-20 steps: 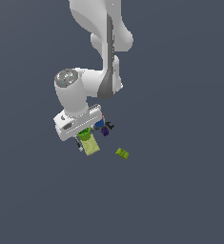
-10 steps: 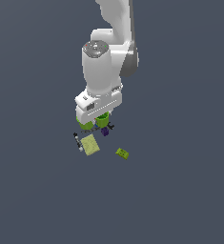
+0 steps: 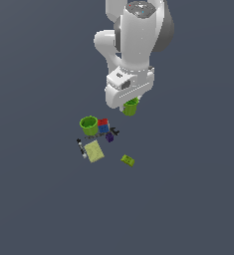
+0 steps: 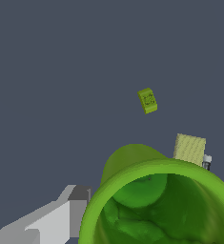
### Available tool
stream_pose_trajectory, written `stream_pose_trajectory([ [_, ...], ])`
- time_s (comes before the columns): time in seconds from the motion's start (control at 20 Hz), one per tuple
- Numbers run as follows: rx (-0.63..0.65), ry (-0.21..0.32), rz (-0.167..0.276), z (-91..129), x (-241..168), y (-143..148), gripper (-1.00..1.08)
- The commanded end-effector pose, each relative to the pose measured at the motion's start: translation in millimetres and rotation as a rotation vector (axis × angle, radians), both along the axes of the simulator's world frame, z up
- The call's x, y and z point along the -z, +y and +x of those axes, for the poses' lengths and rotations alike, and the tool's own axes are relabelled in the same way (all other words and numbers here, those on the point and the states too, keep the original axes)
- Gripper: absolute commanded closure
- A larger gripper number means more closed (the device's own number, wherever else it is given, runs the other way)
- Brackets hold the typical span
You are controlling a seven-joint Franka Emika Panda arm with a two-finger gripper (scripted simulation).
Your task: Pick up a designated object from a clutter of objects.
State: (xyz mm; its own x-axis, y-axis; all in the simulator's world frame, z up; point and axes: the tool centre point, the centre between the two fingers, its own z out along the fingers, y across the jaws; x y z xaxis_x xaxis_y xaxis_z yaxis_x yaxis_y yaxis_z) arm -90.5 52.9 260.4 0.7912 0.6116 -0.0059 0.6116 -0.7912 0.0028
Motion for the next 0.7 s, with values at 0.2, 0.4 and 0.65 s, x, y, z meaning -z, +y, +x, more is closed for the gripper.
stream_pose_trajectory([
  [0.2, 0.0, -0.001, 0.001, -22.9, -48.6, 62.9, 1.08],
  [0.4, -0.001, -0.001, 0.002, -35.1, -76.8, 99.2, 1.08],
  [0.65, 0.0, -0.001, 0.003, -47.2, -107.5, 138.6, 1.08],
])
